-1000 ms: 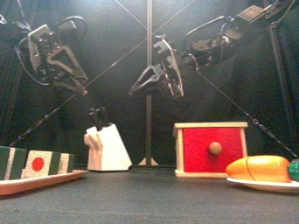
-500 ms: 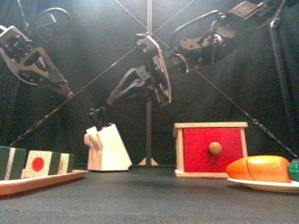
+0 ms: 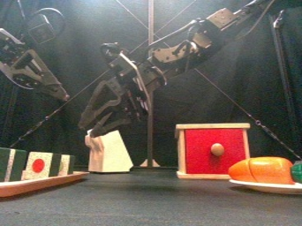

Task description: Grab sushi piece from plate

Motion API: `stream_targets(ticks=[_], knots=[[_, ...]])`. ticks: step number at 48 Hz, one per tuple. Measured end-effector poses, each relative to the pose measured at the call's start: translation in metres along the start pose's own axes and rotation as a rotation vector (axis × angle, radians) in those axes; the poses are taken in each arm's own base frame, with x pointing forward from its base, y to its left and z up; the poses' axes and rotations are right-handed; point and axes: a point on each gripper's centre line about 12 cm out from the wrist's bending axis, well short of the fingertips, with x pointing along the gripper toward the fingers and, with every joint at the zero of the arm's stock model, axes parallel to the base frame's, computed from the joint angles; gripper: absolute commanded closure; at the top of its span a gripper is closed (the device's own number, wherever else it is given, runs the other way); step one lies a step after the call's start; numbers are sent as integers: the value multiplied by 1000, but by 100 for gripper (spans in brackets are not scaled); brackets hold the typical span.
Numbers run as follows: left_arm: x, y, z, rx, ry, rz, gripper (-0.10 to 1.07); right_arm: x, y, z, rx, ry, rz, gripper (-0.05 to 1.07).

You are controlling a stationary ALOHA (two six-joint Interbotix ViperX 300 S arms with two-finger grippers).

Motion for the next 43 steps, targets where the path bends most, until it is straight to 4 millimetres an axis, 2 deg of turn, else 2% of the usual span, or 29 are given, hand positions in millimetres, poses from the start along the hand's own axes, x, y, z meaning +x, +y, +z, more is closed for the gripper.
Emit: stream_targets(ticks=[24, 43], knots=[[0, 1, -2, -2, 5, 4, 11, 36, -2, -1, -79, 83, -18, 17], [0, 1, -4, -3, 9, 6, 11, 45, -13, -4, -66, 98, -35, 20]])
